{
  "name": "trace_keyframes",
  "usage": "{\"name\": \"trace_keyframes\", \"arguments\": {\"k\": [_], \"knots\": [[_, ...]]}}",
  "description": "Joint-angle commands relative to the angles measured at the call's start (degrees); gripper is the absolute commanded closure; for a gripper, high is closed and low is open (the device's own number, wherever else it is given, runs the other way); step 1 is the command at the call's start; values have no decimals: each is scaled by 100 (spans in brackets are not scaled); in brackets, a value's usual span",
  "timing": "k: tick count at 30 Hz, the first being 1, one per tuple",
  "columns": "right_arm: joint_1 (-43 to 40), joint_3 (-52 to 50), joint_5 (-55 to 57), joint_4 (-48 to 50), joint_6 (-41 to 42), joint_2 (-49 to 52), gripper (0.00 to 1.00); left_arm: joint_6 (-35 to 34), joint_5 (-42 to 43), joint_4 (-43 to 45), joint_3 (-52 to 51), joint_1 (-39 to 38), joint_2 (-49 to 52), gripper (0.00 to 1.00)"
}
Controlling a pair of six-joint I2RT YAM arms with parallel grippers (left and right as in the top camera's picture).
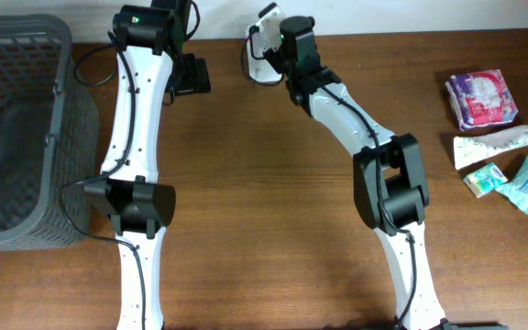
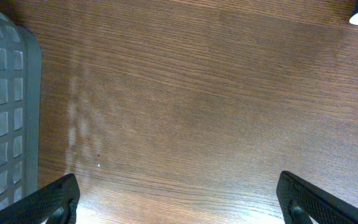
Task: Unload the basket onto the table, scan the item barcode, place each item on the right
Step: 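Raise the orange pack to the scanner with the right gripper, then carry the orange pack to the right table edge and release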
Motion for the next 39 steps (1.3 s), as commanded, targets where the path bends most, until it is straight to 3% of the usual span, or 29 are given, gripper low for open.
{"name": "trace_keyframes", "arguments": {"k": [1, 8, 17, 22, 23, 25, 26, 29, 33, 39], "knots": [[96, 129, 35, -83, -994, -129, 96, -39, -66, 9, 44, 15, -15, 1], [227, 129, 170, -68, -2437, -129, 96, -39, -66, 9, 44, 15, -15, 1], [245, 129, 542, -323, -1779, -153, 96, -39, -66, 9, 44, 15, -15, 1], [-232, 214, 1502, -424, 1071, -750, 96, -39, -66, 9, 44, 15, -15, 1], [-463, 214, 1768, -752, 1963, -981, 96, -39, -66, 9, 44, 15, -15, 1], [-925, 214, 1882, -1613, 3346, -1364, 96, -39, -66, 9, 44, 15, -15, 1], [-1388, 212, 1880, -2553, 4712, -1620, 96, -39, -66, 9, 44, 15, -15, 1], [-2382, 212, 1547, -4723, 7173, -1858, 96, -39, -66, 9, 44, 15, -15, 1], [-3672, 166, 914, -6767, 8192, -1801, 96, -39, -66, 9, 44, 15, -15, 1], [-4782, -372, 1202, -7228, 8037, -1801, 96, -39, -66, 9, 44, 15, -15, 1]]}}
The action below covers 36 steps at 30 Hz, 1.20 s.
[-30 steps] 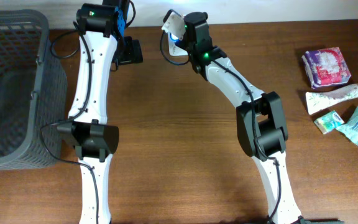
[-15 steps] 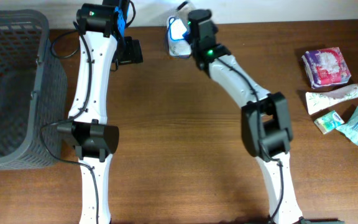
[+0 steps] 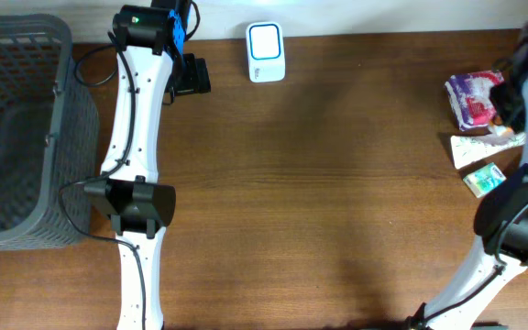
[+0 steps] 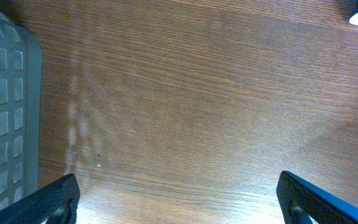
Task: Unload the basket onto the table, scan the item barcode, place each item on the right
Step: 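Carry the orange pack to the right table edge and release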
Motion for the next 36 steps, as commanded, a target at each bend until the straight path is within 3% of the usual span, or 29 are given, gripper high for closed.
{"name": "trace_keyframes", "arguments": {"k": [1, 3, 4, 6, 9, 15, 20, 22, 23, 24, 32, 36], "knots": [[-374, -374, 562, -22, 120, 24, 96, -39, -66, 9, 44, 15, -15, 1], [-603, -463, 638, 50, -90, 24, 96, -39, -66, 9, 44, 15, -15, 1], [-632, -463, 603, 249, -643, 24, 96, -39, -66, 9, 44, 15, -15, 1], [-599, -463, 566, 555, -1462, 24, 83, -39, -66, 9, 44, 15, -15, 1], [-577, -463, 269, 614, -1602, 24, 65, -39, -66, 9, 44, 15, -15, 1], [-568, -452, -332, 599, -2391, -212, 63, -39, -66, 9, 44, 15, -15, 1], [-544, -455, -1904, 229, -2393, -1790, 62, -39, -66, 9, 44, 15, -15, 1], [-407, -459, -2011, -35, -2459, -2457, 61, -39, -66, 9, 44, 15, -15, 1], [-188, -522, -2009, -162, -2745, -2911, 41, -39, -66, 9, 44, 15, -15, 1], [118, -741, -1980, -179, -2846, -3381, 1, -39, -66, 9, 44, 15, -15, 1], [1759, -2977, -1589, -175, -3246, -5960, 1, -39, -66, 9, 44, 15, -15, 1], [1899, -3202, -1971, -1633, -3246, -6402, 1, -39, -66, 9, 44, 15, -15, 1]]}}
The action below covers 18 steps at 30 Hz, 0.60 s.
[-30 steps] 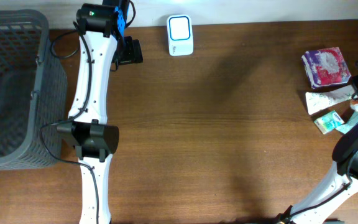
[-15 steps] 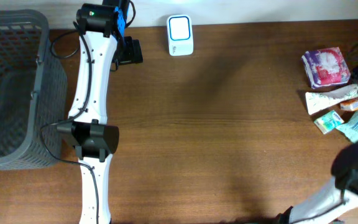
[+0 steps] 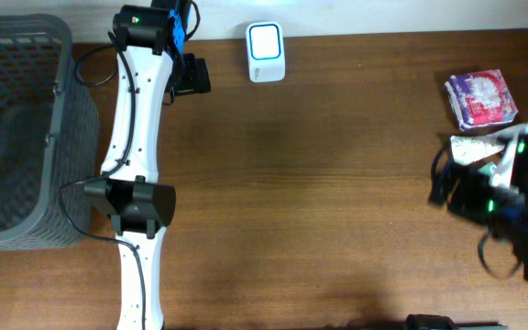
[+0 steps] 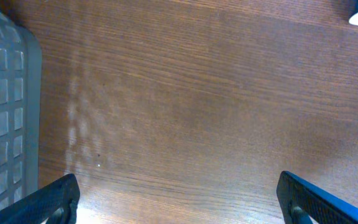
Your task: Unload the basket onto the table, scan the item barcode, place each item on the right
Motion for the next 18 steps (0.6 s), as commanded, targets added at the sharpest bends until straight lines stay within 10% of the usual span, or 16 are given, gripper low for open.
{"name": "trace_keyframes", "arguments": {"k": [1, 18], "knots": [[55, -85, -157, -601, -59, -105, 1, -39, -63, 7, 44, 15, -15, 1], [55, -719, -201, -304, -446, -382, 1, -39, -63, 7, 44, 15, -15, 1]]}}
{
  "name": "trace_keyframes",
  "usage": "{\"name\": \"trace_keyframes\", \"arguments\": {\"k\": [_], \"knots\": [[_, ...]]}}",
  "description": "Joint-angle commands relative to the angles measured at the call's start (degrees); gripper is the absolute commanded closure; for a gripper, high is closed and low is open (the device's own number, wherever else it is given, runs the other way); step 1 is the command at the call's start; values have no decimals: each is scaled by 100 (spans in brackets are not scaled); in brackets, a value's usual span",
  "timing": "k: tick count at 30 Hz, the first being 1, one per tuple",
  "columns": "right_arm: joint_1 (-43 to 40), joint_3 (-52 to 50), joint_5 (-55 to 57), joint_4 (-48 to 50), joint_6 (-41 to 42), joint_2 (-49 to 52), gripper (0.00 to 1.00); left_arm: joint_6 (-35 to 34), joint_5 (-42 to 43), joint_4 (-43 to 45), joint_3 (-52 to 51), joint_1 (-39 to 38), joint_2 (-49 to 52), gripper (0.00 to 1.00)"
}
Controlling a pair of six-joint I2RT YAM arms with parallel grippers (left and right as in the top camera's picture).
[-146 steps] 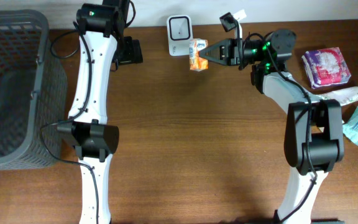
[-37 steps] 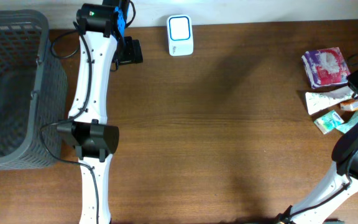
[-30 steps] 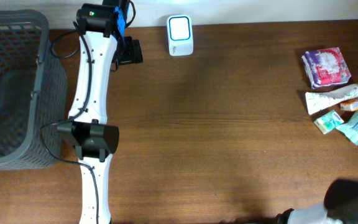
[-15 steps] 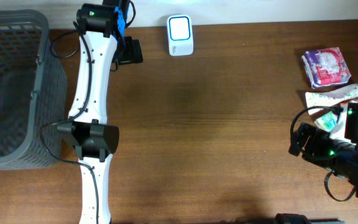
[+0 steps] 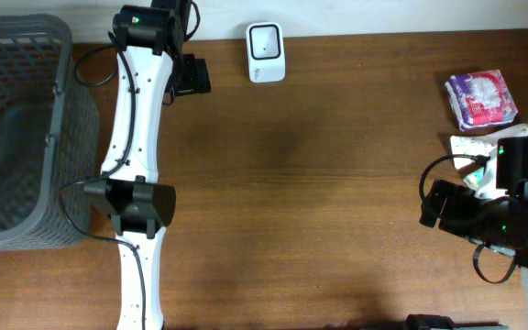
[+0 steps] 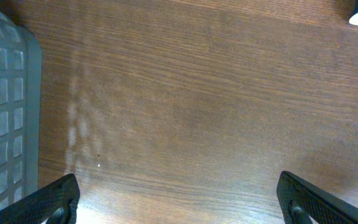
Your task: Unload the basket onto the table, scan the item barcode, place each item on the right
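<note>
The white barcode scanner (image 5: pixel 266 52) stands at the table's back edge; one corner of the scanner shows in the left wrist view. Items lie at the right: a purple-pink pack (image 5: pixel 481 99) and a white tube (image 5: pixel 470 145), partly covered. My right arm rises over them, hiding the small teal packs. Its gripper (image 5: pixel 435 205) points left, and its jaws cannot be made out. My left gripper (image 6: pixel 179 205) hangs open over bare wood, left of the scanner, holding nothing.
A grey mesh basket (image 5: pixel 16 128) fills the left side, and the basket's rim (image 6: pixel 5 112) shows in the left wrist view. The left arm runs up the table beside it.
My right arm has shifted a little toward the front at the right edge. The scanner's face, lit blue before, now looks dark. The left arm has not moved.
My right gripper was first at the scanner at the back of the table. Then the scanner stood free and the arm was over the items at the far right. Afterwards the arm was raised over the teal packs, where it remains. The left gripper stayed open throughout.
</note>
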Motion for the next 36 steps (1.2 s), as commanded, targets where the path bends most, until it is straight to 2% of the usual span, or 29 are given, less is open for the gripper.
{"name": "trace_keyframes", "arguments": {"k": [1, 4, 7, 11, 13, 14, 18, 21, 26, 36], "knots": [[52, -645, -63, 525, -188, -776, 1, -39, -66, 4, 44, 15, -15, 1], [52, -1978, -151, 1681, -227, -2057, 1, -39, -66, 4, 44, 15, -15, 1], [52, -3211, -885, 3040, -1193, -3058, 1, -39, -66, 4, 44, 15, -15, 1], [52, -4894, -1220, 4975, -1224, -4625, 1, -39, -66, 4, 44, 15, -15, 1], [52, -5399, -1445, 5591, -1224, -5064, 1, -39, -66, 4, 44, 15, -15, 1], [52, -6120, -1491, 6387, -1222, -5442, 1, -39, -66, 4, 44, 15, -15, 1], [52, -7104, -1488, 7770, -1303, -5783, 1, -39, -66, 4, 44, 15, -15, 1], [55, -7466, -1327, 8216, -1445, -6050, 1, -39, -66, 4, 44, 15, -15, 1], [52, -7617, -1309, 8612, -2251, -6188, 1, -39, -66, 4, 44, 15, -15, 1], [293, -7683, -1027, 8623, -2203, -6188, 1, -39, -66, 4, 44, 15, -15, 1]]}}
